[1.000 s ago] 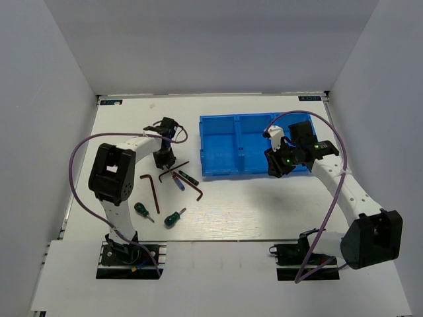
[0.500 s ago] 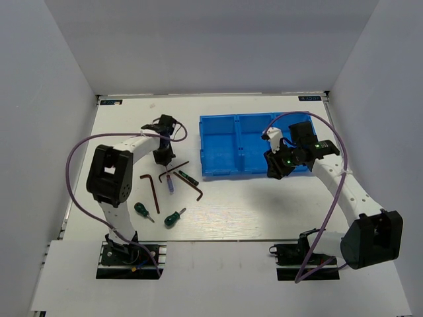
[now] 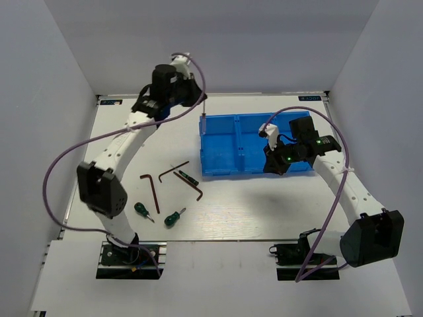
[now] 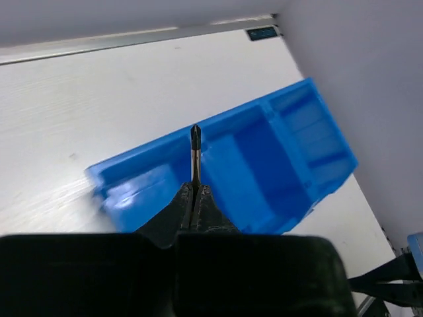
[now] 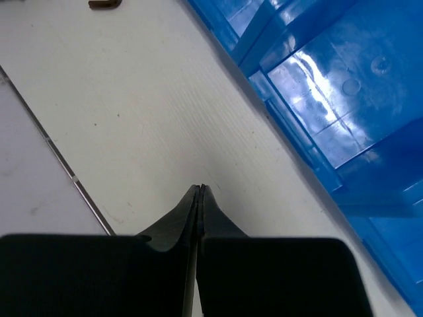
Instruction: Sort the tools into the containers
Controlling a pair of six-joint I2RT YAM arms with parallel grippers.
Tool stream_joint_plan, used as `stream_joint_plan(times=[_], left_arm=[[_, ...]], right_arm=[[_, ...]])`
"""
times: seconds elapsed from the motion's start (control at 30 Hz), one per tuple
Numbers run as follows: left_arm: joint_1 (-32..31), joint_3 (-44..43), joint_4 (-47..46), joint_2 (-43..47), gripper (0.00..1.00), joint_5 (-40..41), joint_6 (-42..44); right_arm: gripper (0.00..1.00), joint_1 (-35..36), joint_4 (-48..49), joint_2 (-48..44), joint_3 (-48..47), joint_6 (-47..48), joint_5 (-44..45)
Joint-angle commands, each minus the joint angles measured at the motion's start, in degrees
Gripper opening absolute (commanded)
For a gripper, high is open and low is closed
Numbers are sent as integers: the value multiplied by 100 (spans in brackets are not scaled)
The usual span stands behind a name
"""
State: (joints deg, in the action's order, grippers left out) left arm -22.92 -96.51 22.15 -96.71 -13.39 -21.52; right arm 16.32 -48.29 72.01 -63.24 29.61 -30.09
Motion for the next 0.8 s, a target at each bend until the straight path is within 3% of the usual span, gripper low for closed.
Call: stream_joint_plan(times=[0.0,0.13,0.17,0.27,0.3,0.37,0.4,0.53,0.7,0.73,0.77], left_arm=[[-353,-437,-238,-1006,0,-701,16],[-652,-1097,69,-1780,0,-209,-45],[-731,-1220,131,-1869,0,-43,7],[-793,-1221,271,-2001,5,283,60],[-793,-1143,272,-2001,19,362,112],[-845,-1072,324,-2001,32,416,165],[-846,-1072,325,-2001,48,416,165],[-846,-1019,378,-1721,73,477,289],[-846,-765,465,-966,76,766,289],[-846,-494,465,-738,74,1150,289],[-794,-257,552,-135,65,1406,158]], right_arm=[[0,38,91,24,-320,63,-182],[25,56,276,-81,-268,45,-77],[36,65,303,-116,-259,28,-68],[45,65,425,-143,-197,11,-94],[47,73,452,-161,-180,28,-103],[49,117,487,-161,-145,2,-216],[51,170,505,-117,-162,19,-243],[54,346,540,49,-223,98,-462],[54,785,619,480,-583,248,-533],[52,1046,619,611,-653,239,-516],[50,1145,724,804,-759,186,-490]])
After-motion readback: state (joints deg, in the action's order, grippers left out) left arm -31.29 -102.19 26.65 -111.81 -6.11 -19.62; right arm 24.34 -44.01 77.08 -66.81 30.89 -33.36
